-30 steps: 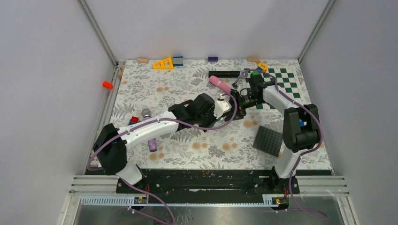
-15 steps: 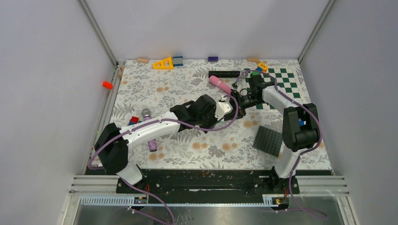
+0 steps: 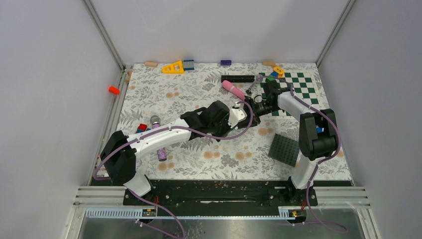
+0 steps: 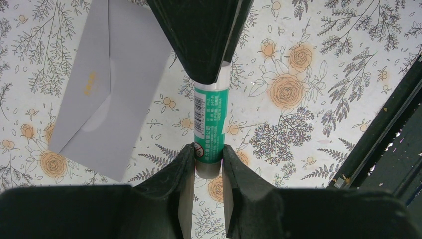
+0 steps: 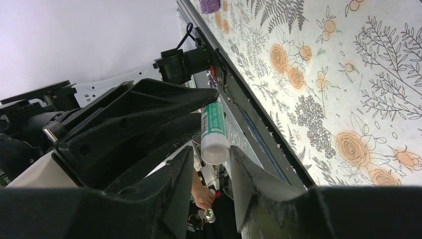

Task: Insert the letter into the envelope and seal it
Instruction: Screw the solid glue.

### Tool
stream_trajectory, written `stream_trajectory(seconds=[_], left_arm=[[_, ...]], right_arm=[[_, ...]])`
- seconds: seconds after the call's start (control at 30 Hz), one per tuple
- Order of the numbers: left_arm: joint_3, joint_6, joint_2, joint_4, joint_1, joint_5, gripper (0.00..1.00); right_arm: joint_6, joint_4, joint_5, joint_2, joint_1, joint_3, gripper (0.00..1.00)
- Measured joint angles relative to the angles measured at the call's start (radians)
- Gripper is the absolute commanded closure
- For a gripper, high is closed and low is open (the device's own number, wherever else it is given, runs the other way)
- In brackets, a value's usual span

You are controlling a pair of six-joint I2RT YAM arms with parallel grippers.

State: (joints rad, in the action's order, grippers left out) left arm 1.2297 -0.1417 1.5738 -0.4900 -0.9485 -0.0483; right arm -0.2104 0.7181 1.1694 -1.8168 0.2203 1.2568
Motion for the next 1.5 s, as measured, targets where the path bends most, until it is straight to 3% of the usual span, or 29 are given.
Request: stream_trajectory(seconds=[0.27, 0.53, 0.7, 0.97, 1.2, 1.3, 1.5], left_arm=[[0.0, 0.0, 0.0, 0.0, 0.0, 0.0, 0.99], [0.0, 0.0, 0.0, -0.001, 0.0, -0.001, 0.99], [0.0, 0.002, 0.0, -0.001, 0.007, -0.053, 0.99], [0.012, 0.012, 0.0, -0.034, 0.112, -0.421, 0.97], [0.06, 0.001, 0.008, -0.104, 0.169, -0.748, 0.94], [0.088, -0.017, 0.028, -0.136, 0.181, -0.859, 0.93], [0.098, -0.038, 0.064, -0.232, 0.181, -0.995, 0.93]], right_arm=[[0.0, -0.003, -0.001, 0.0, 0.009, -0.002, 0.63], [0.009, -0.002, -0.002, 0.0, 0.011, -0.004, 0.72], [0.127, 0.094, -0.011, -0.001, 0.012, 0.029, 0.72], [0.426, 0.278, -0.023, 0.024, 0.026, 0.076, 0.71], [0.627, 0.386, -0.03, 0.18, 0.052, 0.076, 0.67], [0.666, 0.38, -0.034, 0.267, 0.06, 0.051, 0.6], [0.673, 0.291, -0.08, 0.41, 0.085, -0.011, 0.36]])
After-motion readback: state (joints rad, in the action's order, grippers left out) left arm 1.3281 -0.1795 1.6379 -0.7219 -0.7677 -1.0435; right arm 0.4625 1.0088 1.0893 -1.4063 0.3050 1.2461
